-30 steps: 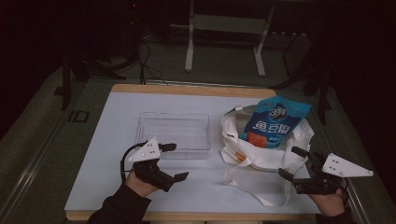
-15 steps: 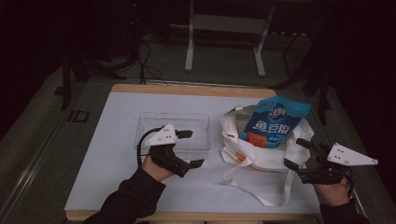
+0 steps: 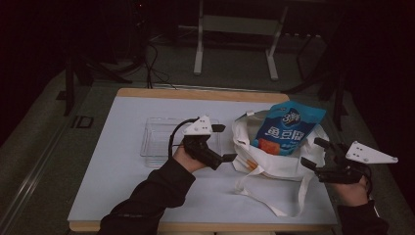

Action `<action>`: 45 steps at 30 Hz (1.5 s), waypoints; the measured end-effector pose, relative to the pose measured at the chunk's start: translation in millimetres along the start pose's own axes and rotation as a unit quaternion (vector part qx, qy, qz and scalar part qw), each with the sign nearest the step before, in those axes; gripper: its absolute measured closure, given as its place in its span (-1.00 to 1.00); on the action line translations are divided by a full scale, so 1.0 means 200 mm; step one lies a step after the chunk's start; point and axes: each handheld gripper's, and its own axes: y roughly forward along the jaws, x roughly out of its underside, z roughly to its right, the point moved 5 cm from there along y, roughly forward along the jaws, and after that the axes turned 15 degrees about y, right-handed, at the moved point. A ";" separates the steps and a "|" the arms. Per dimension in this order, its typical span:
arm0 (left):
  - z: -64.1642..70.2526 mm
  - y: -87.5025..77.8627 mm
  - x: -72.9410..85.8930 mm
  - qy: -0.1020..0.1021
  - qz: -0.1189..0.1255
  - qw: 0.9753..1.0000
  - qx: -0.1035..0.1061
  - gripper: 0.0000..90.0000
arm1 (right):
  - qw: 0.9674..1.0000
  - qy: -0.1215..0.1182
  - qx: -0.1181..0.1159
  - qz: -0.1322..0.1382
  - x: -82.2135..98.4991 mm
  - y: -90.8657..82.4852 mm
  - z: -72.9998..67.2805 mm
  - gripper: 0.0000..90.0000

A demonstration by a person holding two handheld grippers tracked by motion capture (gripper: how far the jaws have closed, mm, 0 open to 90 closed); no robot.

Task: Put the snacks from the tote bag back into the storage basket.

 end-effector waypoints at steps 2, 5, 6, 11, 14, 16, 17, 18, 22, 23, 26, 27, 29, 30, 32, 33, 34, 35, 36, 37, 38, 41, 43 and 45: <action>-0.04 0.06 -0.02 0.003 -0.003 1.000 0.002 -1.00 | 1.000 0.000 0.005 -0.001 -0.01 0.00 0.03 -0.68; -0.06 0.09 -0.03 -0.002 0.005 1.000 0.004 -0.92 | 1.000 0.007 0.008 0.000 -0.02 0.00 0.06 -0.67; -0.08 0.13 -0.05 -0.002 0.010 1.000 0.005 -0.92 | 1.000 0.009 0.009 0.000 -0.03 0.00 0.08 -0.67; -0.13 0.19 -0.05 -0.003 -0.004 1.000 0.003 -0.86 | 1.000 0.016 0.014 -0.007 -0.02 0.00 0.13 -0.65; -0.17 0.25 -0.04 -0.008 -0.007 1.000 -0.002 -0.66 | 0.999 0.020 0.024 -0.013 -0.01 0.00 0.19 -0.62; -0.18 0.27 -0.04 -0.004 -0.012 1.000 -0.004 -0.65 | 0.999 0.026 0.029 -0.011 -0.01 0.00 0.22 -0.62; -0.19 0.29 -0.04 -0.002 -0.012 1.000 -0.002 -0.61 | 0.999 0.028 0.029 -0.014 -0.01 0.00 0.23 -0.58; -0.19 0.31 -0.03 0.000 -0.015 1.000 -0.001 -0.61 | 0.999 0.028 0.029 -0.014 -0.01 0.00 0.23 -0.58; -0.20 0.41 -0.04 0.006 -0.020 1.000 0.002 -0.50 | 0.999 0.027 0.033 -0.026 0.01 0.03 0.28 -0.46; -0.20 0.43 -0.04 0.006 -0.022 1.000 0.006 -0.44 | 0.999 0.028 0.036 -0.026 0.01 0.03 0.29 -0.44; -0.20 0.46 -0.05 0.012 -0.024 1.000 0.004 -0.27 | 0.998 0.033 0.044 -0.029 0.02 0.06 0.33 -0.43; -0.21 0.49 -0.05 0.018 -0.031 0.999 0.007 -0.25 | 0.998 0.033 0.046 -0.030 0.02 0.07 0.34 -0.42; -0.21 0.50 -0.05 0.022 -0.037 0.999 0.003 -0.17 | 0.998 0.034 0.050 -0.031 0.02 0.09 0.37 -0.35; -0.23 0.54 -0.04 0.021 -0.045 0.999 0.003 -0.05 | 0.998 0.038 0.048 -0.030 0.02 0.09 0.38 -0.32; -0.24 0.55 -0.04 0.014 -0.038 0.999 0.002 -0.05 | 0.998 0.038 0.050 -0.030 0.02 0.10 0.38 -0.31; -0.24 0.57 -0.04 0.005 -0.038 0.999 0.007 -0.05 | 0.997 0.042 0.049 -0.032 0.02 0.11 0.39 -0.29; -0.24 0.58 -0.04 0.003 -0.035 0.999 0.010 -0.04 | 0.997 0.044 0.048 -0.034 0.01 0.12 0.40 -0.28; -0.24 0.60 -0.04 -0.001 -0.032 0.999 0.014 -0.01 | 0.997 0.045 0.048 -0.038 0.01 0.14 0.41 -0.26; -0.24 0.61 -0.04 -0.001 -0.035 0.999 0.017 -0.01 | 0.997 0.045 0.048 -0.038 0.01 0.14 0.41 -0.26; -0.25 0.62 -0.03 -0.001 -0.041 0.999 0.014 0.00 | 0.997 0.045 0.047 -0.039 0.01 0.15 0.41 -0.25; -0.25 0.64 -0.03 -0.002 -0.046 0.999 0.014 0.07 | 0.997 0.045 0.043 -0.044 0.00 0.18 0.42 -0.25; -0.25 0.66 -0.03 -0.003 -0.047 0.999 0.015 0.12 | 0.997 0.045 0.033 -0.049 0.00 0.22 0.42 -0.17; -0.25 0.68 -0.02 -0.003 -0.051 0.998 0.025 0.22 | 0.997 0.046 0.027 -0.054 0.00 0.24 0.42 -0.12; -0.25 0.69 -0.02 -0.007 -0.049 0.998 0.033 0.32 | 0.997 0.047 0.020 -0.057 0.01 0.27 0.41 -0.07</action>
